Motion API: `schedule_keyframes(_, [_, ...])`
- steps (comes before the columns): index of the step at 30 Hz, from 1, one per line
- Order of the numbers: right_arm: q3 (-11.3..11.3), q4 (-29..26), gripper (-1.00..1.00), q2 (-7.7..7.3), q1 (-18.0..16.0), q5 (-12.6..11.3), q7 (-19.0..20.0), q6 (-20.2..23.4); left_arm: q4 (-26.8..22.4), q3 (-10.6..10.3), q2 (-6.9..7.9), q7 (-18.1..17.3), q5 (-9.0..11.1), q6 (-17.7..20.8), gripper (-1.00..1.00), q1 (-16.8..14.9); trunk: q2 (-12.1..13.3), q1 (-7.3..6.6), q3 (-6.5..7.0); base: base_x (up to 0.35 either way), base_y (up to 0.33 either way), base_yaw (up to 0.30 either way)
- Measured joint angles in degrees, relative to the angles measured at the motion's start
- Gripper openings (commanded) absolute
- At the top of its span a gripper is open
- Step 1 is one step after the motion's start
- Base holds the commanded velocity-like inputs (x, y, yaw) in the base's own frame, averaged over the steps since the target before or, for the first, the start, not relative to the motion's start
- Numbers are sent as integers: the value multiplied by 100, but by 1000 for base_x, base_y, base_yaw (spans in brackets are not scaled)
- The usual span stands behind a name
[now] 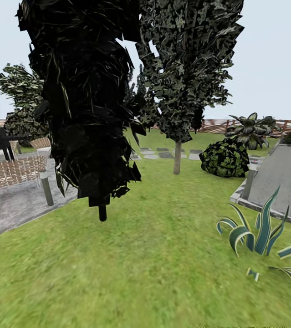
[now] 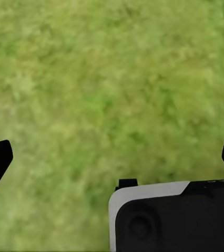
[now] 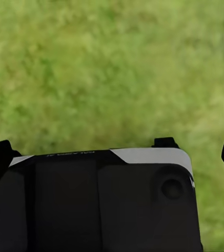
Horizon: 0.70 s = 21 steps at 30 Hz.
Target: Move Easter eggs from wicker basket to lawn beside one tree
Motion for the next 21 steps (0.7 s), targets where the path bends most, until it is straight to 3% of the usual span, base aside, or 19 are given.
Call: schedule_keyframes(21, [-3,2,100,0,-1,0,-6,-1,-2,-2,0,0,4,0,100,3,0,0,18,26,-38,-30])
